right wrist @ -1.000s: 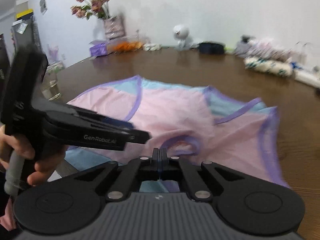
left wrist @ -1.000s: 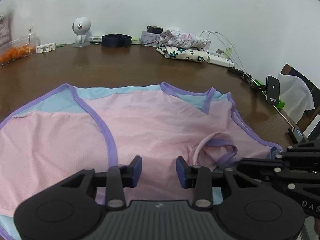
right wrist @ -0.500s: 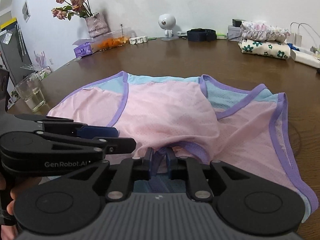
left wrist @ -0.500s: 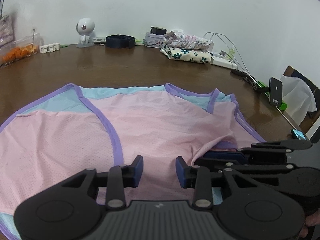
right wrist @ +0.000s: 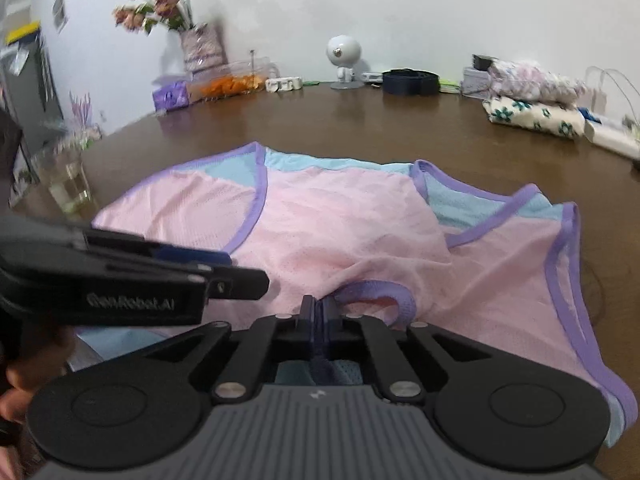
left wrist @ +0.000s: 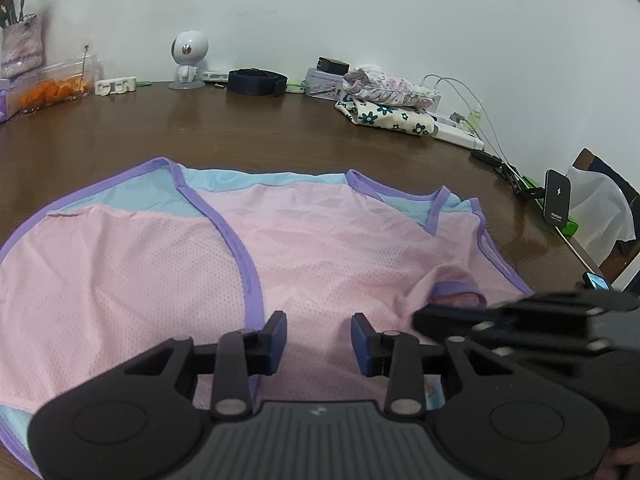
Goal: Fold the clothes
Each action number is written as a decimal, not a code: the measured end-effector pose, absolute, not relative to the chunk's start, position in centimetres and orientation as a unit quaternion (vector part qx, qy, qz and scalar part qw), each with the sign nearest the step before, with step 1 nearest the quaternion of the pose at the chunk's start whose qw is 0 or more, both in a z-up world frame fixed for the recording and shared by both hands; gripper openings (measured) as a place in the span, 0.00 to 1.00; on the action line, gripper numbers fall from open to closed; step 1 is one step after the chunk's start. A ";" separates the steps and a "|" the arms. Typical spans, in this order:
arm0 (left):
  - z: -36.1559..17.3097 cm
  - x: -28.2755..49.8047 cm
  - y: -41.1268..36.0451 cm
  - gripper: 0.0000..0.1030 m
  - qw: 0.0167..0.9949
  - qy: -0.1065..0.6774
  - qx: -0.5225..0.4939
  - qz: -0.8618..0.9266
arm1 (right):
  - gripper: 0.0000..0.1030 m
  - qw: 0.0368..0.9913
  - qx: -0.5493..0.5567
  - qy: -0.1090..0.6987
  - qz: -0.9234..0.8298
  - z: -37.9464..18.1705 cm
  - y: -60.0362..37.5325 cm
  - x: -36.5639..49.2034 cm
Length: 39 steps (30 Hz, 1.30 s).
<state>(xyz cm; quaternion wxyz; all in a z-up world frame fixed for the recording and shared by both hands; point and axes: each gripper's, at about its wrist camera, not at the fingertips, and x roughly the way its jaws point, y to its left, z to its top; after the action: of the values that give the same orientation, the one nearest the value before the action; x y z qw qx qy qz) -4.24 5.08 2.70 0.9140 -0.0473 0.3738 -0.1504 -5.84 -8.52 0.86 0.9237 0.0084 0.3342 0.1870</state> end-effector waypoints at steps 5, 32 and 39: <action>2.7 -4.2 5.0 0.33 0.913 0.375 -0.049 -0.151 | 0.03 0.933 0.006 0.321 0.161 2.7 -9.8 -8.4; 2.9 -4.3 4.4 0.39 0.914 0.377 -0.018 -0.147 | 0.02 0.915 0.116 0.362 0.131 0.5 -16.2 -5.2; 2.8 -4.3 4.4 0.39 0.915 0.377 -0.013 -0.147 | 0.16 0.908 0.160 0.360 0.141 0.4 -18.8 -6.3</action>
<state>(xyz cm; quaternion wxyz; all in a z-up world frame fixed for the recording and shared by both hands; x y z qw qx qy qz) -4.31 4.39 2.85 0.9146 -0.0129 0.3765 -0.1471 -6.29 -18.80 0.40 0.9082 0.1603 0.3602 0.1406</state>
